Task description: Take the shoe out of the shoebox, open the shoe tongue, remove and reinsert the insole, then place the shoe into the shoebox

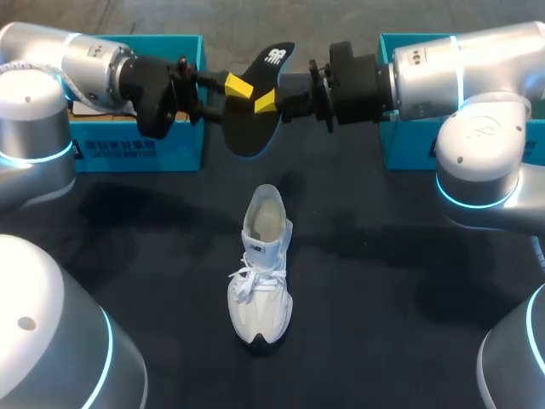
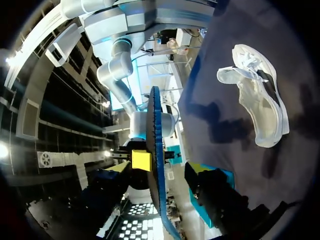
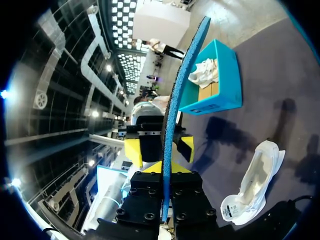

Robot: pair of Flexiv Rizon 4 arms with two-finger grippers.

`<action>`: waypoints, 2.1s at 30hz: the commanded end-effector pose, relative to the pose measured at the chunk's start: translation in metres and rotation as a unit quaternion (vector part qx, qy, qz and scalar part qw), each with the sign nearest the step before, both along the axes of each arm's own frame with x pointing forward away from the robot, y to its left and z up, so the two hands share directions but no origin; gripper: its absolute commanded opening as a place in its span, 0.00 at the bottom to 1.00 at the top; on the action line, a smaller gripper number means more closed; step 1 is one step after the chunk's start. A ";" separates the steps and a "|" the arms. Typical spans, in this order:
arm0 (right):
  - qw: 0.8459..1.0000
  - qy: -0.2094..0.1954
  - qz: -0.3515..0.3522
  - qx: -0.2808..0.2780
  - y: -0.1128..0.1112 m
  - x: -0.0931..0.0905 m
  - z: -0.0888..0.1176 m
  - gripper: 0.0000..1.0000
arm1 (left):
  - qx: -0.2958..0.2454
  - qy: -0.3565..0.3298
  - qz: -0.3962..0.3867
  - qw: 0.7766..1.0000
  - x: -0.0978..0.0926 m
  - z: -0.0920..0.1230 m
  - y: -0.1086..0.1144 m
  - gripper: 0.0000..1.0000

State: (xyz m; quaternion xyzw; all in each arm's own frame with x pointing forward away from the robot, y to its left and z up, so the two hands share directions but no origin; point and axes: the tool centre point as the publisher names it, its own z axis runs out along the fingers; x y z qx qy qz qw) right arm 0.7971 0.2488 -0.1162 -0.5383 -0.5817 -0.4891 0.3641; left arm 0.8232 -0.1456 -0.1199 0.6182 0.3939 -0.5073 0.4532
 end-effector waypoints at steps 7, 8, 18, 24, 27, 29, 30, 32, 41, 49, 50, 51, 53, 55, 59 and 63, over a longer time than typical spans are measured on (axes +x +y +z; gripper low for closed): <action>1.000 -0.015 -0.005 0.001 0.003 -0.002 -0.016 0.00 | 0.012 -0.016 0.002 1.000 -0.002 0.006 0.019 1.00; 1.000 -0.015 -0.005 0.001 0.003 -0.002 -0.019 0.00 | 0.016 -0.017 0.000 1.000 -0.002 0.005 0.021 1.00; 0.998 -0.059 -0.006 0.003 0.005 -0.007 -0.044 0.00 | 0.071 -0.024 -0.020 0.997 -0.009 -0.009 0.043 1.00; 0.996 -0.089 0.006 -0.012 0.007 -0.005 -0.056 0.00 | 0.101 -0.017 -0.050 0.994 -0.012 -0.018 0.053 1.00; 0.994 -0.109 0.012 -0.017 0.008 -0.004 -0.062 0.00 | 0.116 -0.018 -0.068 0.991 -0.015 -0.023 0.057 1.00; 0.992 -0.125 0.017 -0.023 0.010 -0.001 -0.065 0.00 | 0.128 -0.019 -0.086 0.988 -0.019 -0.025 0.060 1.00; 0.991 -0.128 0.018 -0.023 0.010 0.000 -0.065 0.00 | 0.129 -0.019 -0.087 0.988 -0.019 -0.026 0.061 1.00; 0.988 -0.150 0.024 -0.031 0.011 0.002 -0.066 0.00 | 0.141 -0.020 -0.104 0.984 -0.021 -0.028 0.064 1.00; 0.977 -0.200 0.046 -0.064 0.014 0.012 -0.072 0.00 | 0.169 -0.024 -0.114 0.979 -0.018 -0.035 0.075 1.00; 0.969 -0.227 0.075 -0.060 0.013 0.019 -0.085 0.00 | 0.172 -0.021 -0.086 0.981 -0.016 -0.047 0.081 1.00; 0.969 -0.227 0.075 -0.060 0.013 0.019 -0.085 0.00 | 0.172 -0.021 -0.086 0.981 -0.016 -0.047 0.081 1.00; 0.969 -0.227 0.075 -0.060 0.013 0.019 -0.085 0.00 | 0.172 -0.021 -0.086 0.981 -0.016 -0.047 0.081 1.00; 0.969 -0.227 0.075 -0.060 0.013 0.019 -0.085 0.00 | 0.172 -0.021 -0.086 0.981 -0.016 -0.047 0.081 1.00; 0.969 -0.227 0.075 -0.060 0.013 0.019 -0.085 0.00 | 0.172 -0.021 -0.086 0.981 -0.016 -0.047 0.081 1.00; 0.969 -0.227 0.075 -0.060 0.013 0.019 -0.085 0.00 | 0.172 -0.021 -0.086 0.981 -0.016 -0.047 0.081 1.00; 0.969 -0.227 0.075 -0.060 0.013 0.019 -0.085 0.00 | 0.172 -0.021 -0.086 0.981 -0.016 -0.047 0.081 1.00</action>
